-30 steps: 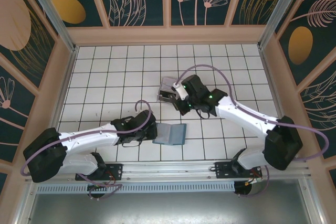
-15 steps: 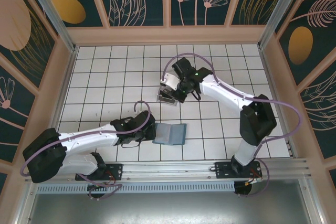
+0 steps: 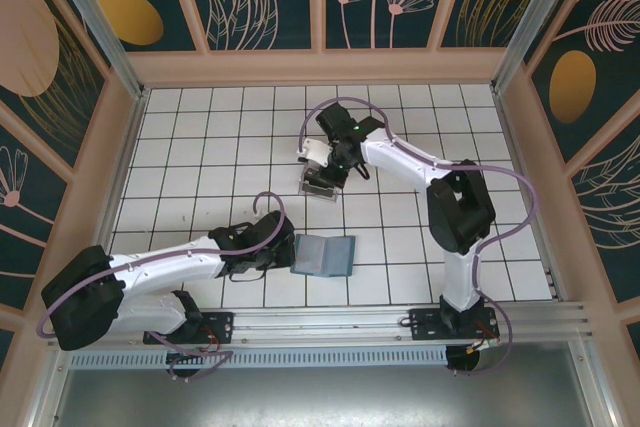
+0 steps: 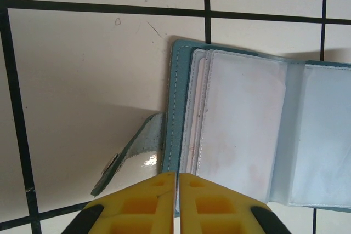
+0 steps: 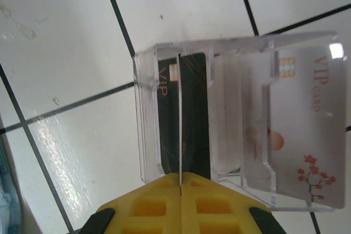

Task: Take the credit cards out of the card holder

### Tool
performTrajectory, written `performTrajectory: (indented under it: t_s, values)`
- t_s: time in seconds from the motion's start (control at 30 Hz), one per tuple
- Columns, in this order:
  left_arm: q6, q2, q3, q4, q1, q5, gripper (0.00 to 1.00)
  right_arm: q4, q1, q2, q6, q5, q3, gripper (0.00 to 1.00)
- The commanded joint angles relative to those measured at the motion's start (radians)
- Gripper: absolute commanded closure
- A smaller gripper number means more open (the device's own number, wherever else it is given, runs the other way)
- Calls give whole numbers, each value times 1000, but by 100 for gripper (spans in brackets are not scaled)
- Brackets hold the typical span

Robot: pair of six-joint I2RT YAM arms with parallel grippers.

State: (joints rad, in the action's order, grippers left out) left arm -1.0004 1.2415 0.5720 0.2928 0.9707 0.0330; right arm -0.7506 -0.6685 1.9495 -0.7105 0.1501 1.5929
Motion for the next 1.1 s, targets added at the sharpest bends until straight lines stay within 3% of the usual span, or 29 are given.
performTrajectory:
  t_s: [0.0,0.4,0.73,1.07]
  values:
    - [-6,-10,0,22,-5,7,89,-63,19,13,-44,-7,25,100]
    - [2,21,9,2,-6,-8,89,-110,52,-19,-77,14,-27,100]
    - [3,15,5,8,-9,-9,89,-111,52,4,-78,21,-4,79]
    - [5,21,9,0,-12,-9,89,-15,50,-72,51,-9,-15,75]
